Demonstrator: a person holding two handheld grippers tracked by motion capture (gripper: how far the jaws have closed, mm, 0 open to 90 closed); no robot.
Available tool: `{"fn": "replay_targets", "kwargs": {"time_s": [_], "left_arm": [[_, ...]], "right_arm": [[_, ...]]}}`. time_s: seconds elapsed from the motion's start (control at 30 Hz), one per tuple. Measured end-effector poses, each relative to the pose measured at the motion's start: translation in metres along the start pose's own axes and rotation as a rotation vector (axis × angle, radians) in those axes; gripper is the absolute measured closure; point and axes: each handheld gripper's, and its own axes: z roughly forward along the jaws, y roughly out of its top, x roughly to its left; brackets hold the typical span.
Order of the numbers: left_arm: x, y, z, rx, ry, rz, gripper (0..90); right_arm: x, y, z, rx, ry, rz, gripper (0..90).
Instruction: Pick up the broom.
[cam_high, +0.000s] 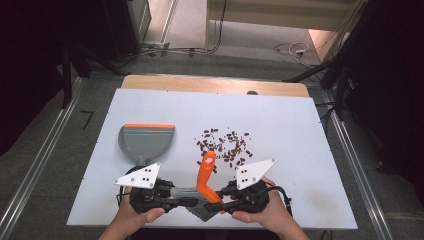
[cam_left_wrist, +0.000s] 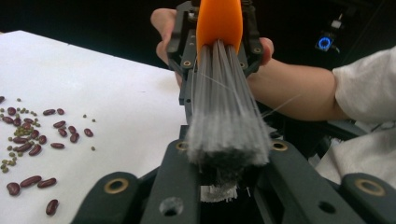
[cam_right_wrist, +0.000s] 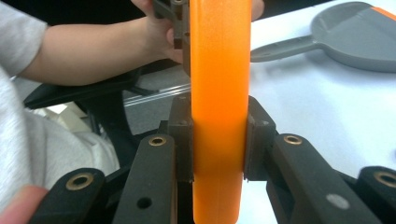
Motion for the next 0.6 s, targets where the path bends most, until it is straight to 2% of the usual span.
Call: {"fn": "replay_targets", "kwargs": {"time_s": [0.03, 0.1, 0.17, 0.2, 0.27, 0.37, 0.5, 0.6], "left_arm": [[0.001, -0.001, -0.001, -0.007, 0.01, -0.016, 80.3], [0.004, -0.002, -0.002, -0.008, 0.042, -0.032, 68.3], [0.006, -0.003, -0.005, -0.006, 0.073, -0.039, 57.5], [0.007, -0.004, -0.007, -0.014, 0.098, -0.042, 54.1], [0.008, -0.005, -0.01, -0.031, 0.17, -0.05, 37.1], [0.01, -0.006, -0.015, -0.045, 0.26, -0.064, 18.3], [0.013, -0.008, -0.019, -0.056, 0.315, -0.071, 3.9], [0.012, -0.009, -0.02, -0.055, 0.344, -0.055, 0.4]], "right_arm": [[0.001, 0.001, 0.0, 0.003, -0.014, 0.003, 69.0], [0.001, 0.003, 0.0, 0.012, -0.058, 0.009, 69.0], [-0.001, 0.002, -0.001, 0.008, -0.081, 0.021, 69.1], [-0.003, 0.001, -0.003, 0.002, -0.091, 0.025, 69.1], [-0.006, -0.001, -0.008, -0.011, -0.123, 0.039, 69.1], [-0.01, -0.001, -0.016, -0.019, -0.186, 0.053, 69.0], [-0.012, -0.002, -0.025, -0.016, -0.28, 0.075, 69.0], [-0.015, -0.002, -0.03, -0.007, -0.332, 0.081, 69.0]]}}
